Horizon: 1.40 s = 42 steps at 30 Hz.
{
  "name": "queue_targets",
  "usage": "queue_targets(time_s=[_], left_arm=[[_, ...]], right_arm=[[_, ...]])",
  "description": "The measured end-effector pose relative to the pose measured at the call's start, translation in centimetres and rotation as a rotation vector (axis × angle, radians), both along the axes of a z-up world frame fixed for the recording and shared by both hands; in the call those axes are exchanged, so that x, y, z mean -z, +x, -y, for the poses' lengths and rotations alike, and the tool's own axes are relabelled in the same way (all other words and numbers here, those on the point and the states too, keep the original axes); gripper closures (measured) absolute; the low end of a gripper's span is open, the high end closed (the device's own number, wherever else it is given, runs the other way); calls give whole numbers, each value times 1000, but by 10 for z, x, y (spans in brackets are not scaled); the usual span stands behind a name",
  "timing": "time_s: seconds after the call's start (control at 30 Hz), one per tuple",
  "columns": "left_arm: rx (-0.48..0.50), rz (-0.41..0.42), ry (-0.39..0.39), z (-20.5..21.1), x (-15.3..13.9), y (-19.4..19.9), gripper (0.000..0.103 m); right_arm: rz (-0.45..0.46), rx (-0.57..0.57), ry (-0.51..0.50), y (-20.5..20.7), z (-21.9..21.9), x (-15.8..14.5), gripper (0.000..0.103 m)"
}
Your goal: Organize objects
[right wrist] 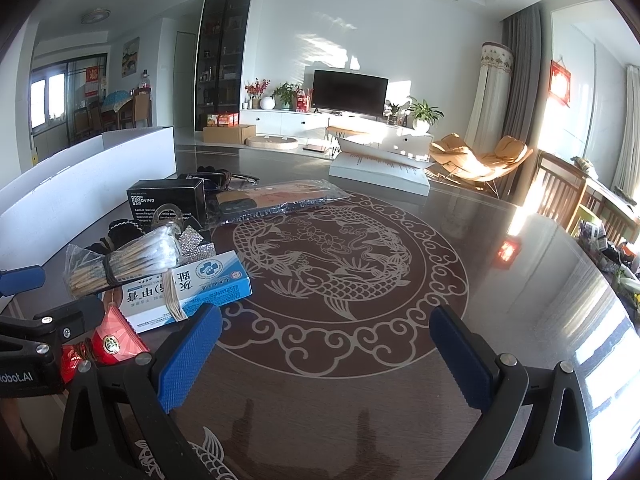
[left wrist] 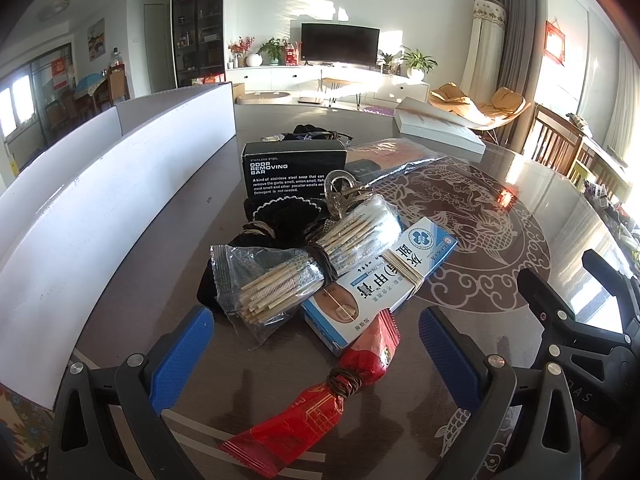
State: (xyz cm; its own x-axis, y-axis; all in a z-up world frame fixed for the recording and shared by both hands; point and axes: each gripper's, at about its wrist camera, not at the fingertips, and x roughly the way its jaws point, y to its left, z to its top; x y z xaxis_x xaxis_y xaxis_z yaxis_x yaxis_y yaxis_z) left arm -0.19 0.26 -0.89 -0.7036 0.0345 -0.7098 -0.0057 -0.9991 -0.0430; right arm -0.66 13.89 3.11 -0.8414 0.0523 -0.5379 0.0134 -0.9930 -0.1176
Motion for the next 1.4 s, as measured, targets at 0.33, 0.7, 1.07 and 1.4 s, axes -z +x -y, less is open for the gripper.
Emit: queue_targets(time_s=[0.33, 0.7, 1.07, 1.4], left_arm=[[-4, 19, 33, 8, 0, 6, 0], [18, 57, 84, 11, 2, 13, 0], [118, 167, 341, 43, 6, 11, 0], [247, 255, 248, 48, 2, 17, 0]], right_arm=[[6, 2, 2, -1, -1, 1, 0], [8, 4, -6, -2, -3, 1, 0], [16, 16, -28, -3, -7, 1, 0], [40, 5, -52, -8, -10, 4, 0]])
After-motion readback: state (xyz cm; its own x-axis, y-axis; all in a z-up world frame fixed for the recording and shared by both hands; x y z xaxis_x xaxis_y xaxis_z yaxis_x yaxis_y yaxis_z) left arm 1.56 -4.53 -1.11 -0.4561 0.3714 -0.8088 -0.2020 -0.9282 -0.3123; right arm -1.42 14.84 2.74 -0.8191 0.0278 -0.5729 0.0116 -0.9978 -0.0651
